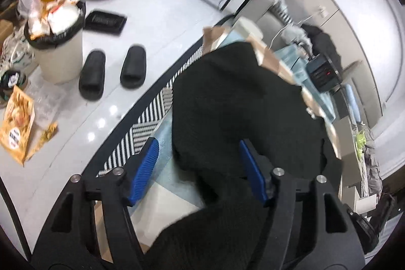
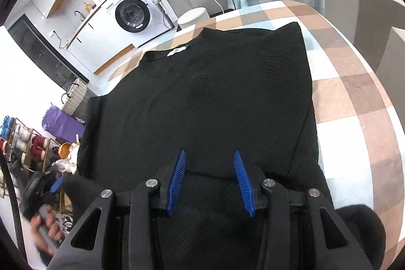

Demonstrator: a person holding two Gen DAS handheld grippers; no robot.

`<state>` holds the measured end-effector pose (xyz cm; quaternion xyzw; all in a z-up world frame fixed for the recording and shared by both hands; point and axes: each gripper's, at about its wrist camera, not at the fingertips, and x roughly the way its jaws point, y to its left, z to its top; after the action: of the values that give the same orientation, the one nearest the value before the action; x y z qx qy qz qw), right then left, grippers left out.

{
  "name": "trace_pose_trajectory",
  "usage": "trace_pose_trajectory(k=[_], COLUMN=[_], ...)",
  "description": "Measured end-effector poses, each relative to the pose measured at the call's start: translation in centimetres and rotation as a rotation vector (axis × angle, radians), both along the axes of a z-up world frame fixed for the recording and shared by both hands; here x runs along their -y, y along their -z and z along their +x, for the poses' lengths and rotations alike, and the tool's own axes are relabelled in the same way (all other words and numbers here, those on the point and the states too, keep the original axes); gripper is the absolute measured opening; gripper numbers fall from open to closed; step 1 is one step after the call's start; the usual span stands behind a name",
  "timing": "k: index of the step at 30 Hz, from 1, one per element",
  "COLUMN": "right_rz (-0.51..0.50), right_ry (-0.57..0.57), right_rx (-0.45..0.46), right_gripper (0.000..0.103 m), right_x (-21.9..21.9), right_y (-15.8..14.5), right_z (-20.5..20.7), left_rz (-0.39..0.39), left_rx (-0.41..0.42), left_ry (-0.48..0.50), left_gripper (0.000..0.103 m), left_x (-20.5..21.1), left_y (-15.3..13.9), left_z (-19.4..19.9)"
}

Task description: Fold small clothes

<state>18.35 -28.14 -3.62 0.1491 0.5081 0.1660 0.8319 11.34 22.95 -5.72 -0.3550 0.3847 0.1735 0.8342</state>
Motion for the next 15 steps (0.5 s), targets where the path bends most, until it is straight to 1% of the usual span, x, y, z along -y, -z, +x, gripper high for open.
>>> trace_pose_trajectory(k=[4, 6, 9, 10, 13, 14, 15], right_rz=[0.004, 0.002, -0.007, -0.007, -0.01, -0.01, -0.008], right_ry=[0.013, 0.016, 0.019, 0.02, 0.036, 0.043, 0.047], right_rx=[0.005, -0.001, -0.01, -0.013, -0.014, -0.016, -0.016], right_gripper=[0.042, 0.042, 0.042, 0.042, 0.042, 0.042, 0.042], right_x=[0.1, 0.1, 0.3, 0.5, 1.0, 1.1, 1.3], right_y=[-0.4, -0.2, 0.1, 0.1, 0.3, 0.3, 0.3], right_z=[-0.2, 0.0, 0.0, -0.1, -0.2, -0.1, -0.2], left_rz=[0.07, 0.084, 0.085, 0.086, 0.074, 0.074, 0.082], left_rx=[-0.109, -0.145, -0.169, -0.148, -0.094, -0.08, -0.066], left_ry=[0.017, 0.024, 0.041, 0.039, 0.044, 0.038, 0.029], left_gripper=[0.063, 0.063, 0.063, 0.062, 0.046, 0.037, 0.03], left_x=[0.2, 0.6, 0.5, 0.4, -0.6, -0.9, -1.4], left_y=[2.1, 3.1, 4.4, 4.6, 5.0, 4.9, 4.8], left_z=[2.0, 3.2, 5.1, 5.6, 6.5, 6.7, 6.9])
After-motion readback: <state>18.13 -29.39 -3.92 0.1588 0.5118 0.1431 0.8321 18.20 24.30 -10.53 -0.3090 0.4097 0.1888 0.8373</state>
